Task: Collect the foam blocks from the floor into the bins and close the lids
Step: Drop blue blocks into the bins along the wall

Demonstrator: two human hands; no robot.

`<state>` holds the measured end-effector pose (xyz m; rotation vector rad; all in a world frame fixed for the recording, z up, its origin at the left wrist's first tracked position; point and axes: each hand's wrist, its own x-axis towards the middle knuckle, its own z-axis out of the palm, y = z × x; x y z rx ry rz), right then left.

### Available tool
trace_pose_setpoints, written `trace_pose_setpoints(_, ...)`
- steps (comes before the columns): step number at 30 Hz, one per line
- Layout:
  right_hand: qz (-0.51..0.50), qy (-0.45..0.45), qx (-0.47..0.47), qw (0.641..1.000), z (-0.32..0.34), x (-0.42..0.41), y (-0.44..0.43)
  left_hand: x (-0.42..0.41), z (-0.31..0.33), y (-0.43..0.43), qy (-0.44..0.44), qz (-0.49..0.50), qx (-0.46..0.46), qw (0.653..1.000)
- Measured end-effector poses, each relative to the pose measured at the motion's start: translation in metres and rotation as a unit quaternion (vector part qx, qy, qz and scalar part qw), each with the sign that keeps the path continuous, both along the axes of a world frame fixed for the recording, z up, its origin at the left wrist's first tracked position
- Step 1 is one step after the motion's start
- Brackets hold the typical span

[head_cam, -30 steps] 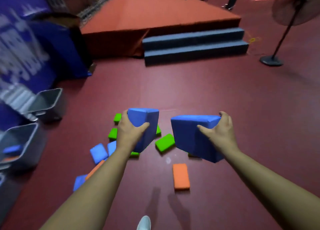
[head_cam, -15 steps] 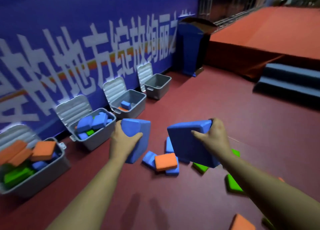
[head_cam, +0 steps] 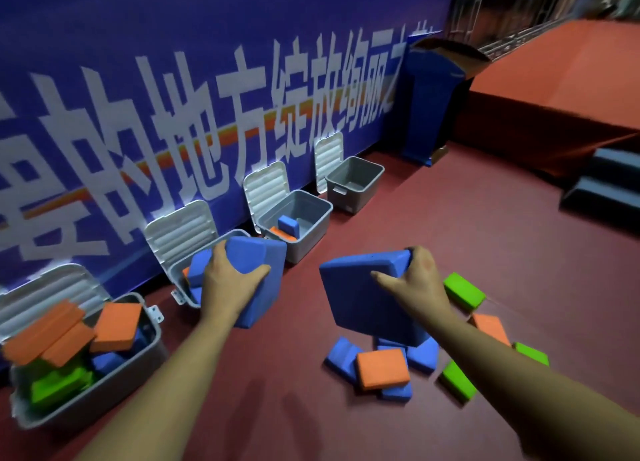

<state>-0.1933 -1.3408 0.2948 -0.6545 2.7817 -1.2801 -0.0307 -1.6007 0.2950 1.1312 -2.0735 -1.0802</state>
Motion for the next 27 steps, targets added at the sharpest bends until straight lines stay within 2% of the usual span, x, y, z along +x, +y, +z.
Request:
trace_pose_setpoints(8,-0.037,-0.006,0.023,0.999,-0.030,-0.146,-0.068,-0.142,-0.024,-0.086,0.000,-0.026,0.028,0.999)
trace_pose_setpoints(12,-0.015,-0.022,0.019,0.999,-0.049,-0.240,-0.145,-0.214,-0.035,-0.145,-0.020,-0.011,0.027,0.999)
trace_pose_setpoints(20,0.073,-0.048,-0.002,0.996,-0.034,-0.398,-0.323,-0.321,-0.039,-0.270,-0.034,0.075,0.051,0.995)
trace_pose_setpoints(27,0.094,-0.054,-0.011,0.994,-0.052,-0.517,-0.442,-0.447,-0.059,-0.379,-0.034,0.081,0.056,0.995)
